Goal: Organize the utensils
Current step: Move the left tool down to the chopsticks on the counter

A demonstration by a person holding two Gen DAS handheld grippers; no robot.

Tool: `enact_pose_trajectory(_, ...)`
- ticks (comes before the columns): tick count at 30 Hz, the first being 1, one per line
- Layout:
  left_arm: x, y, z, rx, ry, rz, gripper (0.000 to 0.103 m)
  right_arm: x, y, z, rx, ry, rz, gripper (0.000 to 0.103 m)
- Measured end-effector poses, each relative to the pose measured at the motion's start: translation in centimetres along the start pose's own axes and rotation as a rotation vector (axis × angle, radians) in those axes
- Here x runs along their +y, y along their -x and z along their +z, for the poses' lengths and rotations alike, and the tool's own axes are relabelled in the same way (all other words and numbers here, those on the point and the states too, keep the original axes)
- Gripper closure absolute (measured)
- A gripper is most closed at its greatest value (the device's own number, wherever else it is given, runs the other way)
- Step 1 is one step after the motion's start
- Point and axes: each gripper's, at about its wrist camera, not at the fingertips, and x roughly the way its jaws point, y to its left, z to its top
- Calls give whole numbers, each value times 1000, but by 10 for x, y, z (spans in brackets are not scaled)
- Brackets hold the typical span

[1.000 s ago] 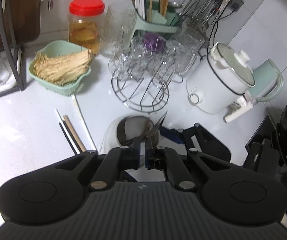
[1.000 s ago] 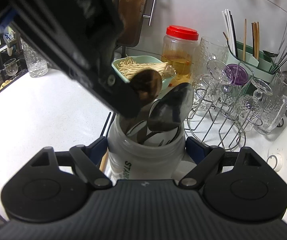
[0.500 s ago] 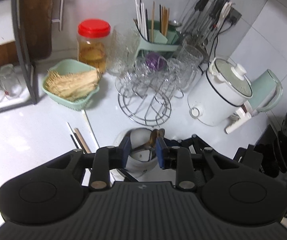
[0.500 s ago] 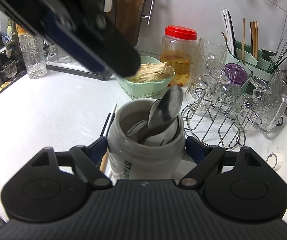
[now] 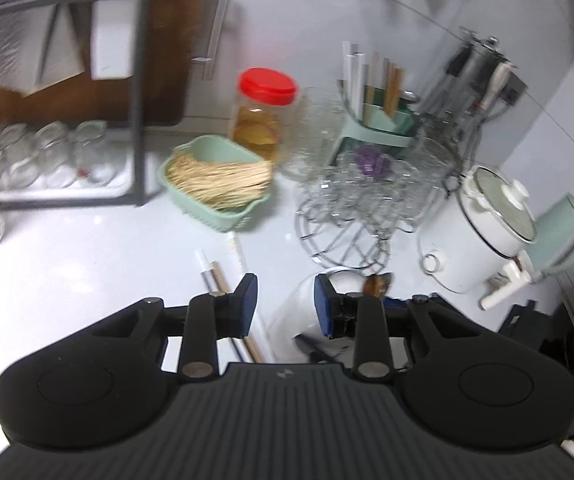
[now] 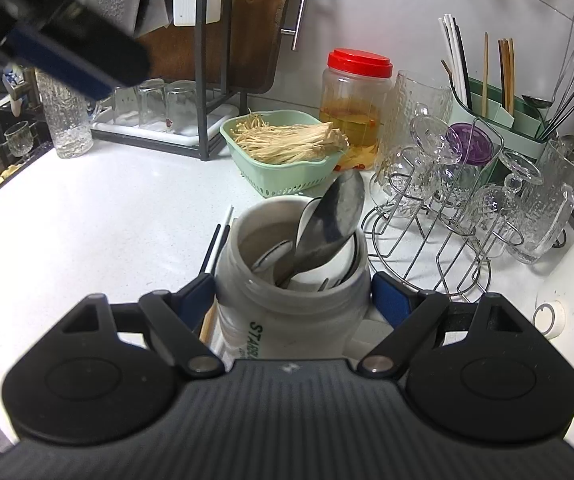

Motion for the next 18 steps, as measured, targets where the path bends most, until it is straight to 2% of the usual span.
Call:
enact_pose_trajectory(5,20,4,-16,-3,69,30,67,0,0,1,4,5,1,16)
enact_pose_trajectory(11,42,-8,-40,44,152,33,67,-2,3,0,15,7,-4,16)
enact_pose_trajectory(18,46,-36,-68,125,156,3,67,-14,12,-8,31,-4,-20,16)
